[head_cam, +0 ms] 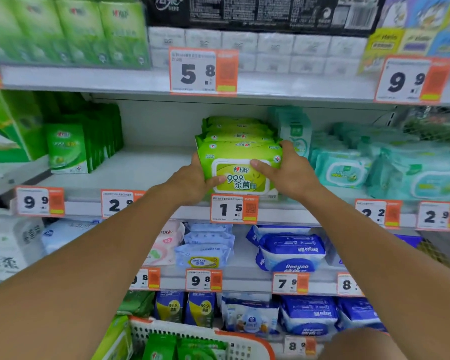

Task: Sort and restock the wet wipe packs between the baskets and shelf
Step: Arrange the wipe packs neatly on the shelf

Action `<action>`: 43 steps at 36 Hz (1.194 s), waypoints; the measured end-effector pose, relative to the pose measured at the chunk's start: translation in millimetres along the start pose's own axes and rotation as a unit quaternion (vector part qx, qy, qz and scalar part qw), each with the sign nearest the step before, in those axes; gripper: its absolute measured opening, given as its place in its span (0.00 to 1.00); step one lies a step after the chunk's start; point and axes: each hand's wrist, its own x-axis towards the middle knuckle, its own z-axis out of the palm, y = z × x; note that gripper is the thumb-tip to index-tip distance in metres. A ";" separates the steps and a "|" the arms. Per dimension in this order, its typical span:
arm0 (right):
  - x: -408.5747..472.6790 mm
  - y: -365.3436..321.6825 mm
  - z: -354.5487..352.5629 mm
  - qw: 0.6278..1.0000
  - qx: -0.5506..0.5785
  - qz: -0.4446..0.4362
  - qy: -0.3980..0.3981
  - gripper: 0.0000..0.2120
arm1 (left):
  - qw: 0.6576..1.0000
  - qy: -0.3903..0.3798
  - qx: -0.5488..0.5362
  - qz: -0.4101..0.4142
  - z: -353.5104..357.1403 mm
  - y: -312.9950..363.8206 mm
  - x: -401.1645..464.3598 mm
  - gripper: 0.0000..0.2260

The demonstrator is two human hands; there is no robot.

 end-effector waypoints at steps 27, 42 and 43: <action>-368.0 27.5 332.3 0.831 0.103 0.223 -0.499 0.37 | 0.921 0.142 0.053 -0.358 103.8 -277.6 -360.8 0.24; -387.6 -17.3 353.8 0.833 0.177 0.088 -0.517 0.49 | 0.744 -0.011 -0.270 -0.611 109.3 -317.4 -385.3 0.10; -393.0 -15.5 352.2 0.860 0.164 0.085 -0.475 0.55 | 0.736 -0.009 -0.299 -0.608 105.1 -310.0 -384.3 0.10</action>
